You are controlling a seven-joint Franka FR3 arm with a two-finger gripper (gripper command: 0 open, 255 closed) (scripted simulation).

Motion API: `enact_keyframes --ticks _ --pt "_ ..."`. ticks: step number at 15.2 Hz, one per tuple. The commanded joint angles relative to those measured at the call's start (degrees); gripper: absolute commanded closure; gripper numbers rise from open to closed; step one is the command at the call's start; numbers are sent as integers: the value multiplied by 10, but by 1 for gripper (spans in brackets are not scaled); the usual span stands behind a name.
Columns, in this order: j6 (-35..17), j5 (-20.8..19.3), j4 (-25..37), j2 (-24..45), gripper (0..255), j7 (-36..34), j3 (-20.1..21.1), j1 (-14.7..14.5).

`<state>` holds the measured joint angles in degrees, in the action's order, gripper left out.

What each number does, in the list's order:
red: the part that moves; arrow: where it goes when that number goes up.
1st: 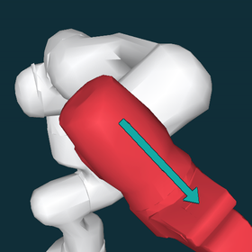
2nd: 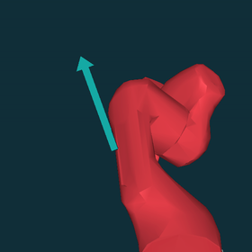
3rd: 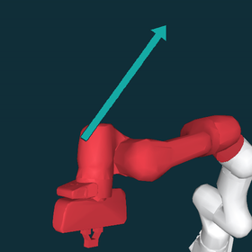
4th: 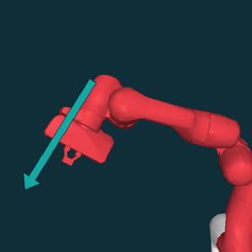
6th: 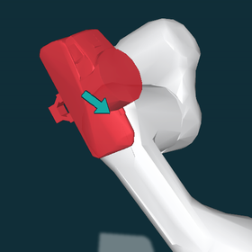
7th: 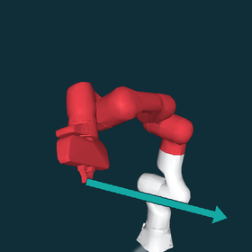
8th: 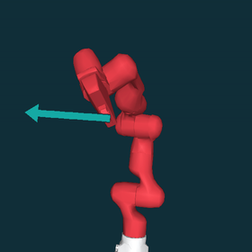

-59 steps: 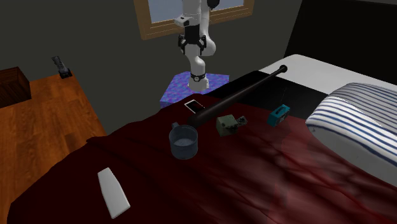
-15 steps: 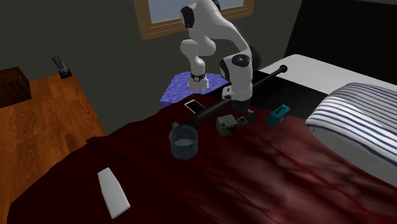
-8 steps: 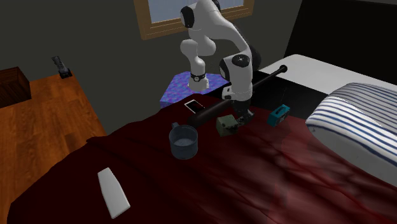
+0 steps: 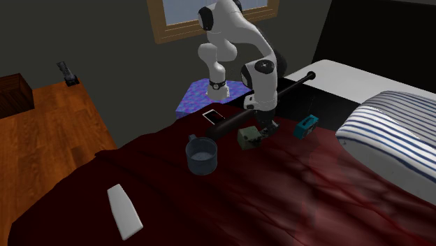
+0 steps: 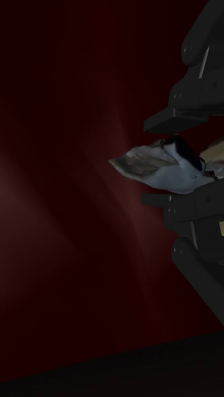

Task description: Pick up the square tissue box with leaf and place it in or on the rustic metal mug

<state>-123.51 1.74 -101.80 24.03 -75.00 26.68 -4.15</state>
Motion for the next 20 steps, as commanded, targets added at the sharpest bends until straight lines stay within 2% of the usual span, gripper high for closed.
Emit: enact_keyframes --ticks 1,20 --pt "6 1 3 -4 255 0 1 1" --pt "134 19 85 -53 255 -8 11 8"
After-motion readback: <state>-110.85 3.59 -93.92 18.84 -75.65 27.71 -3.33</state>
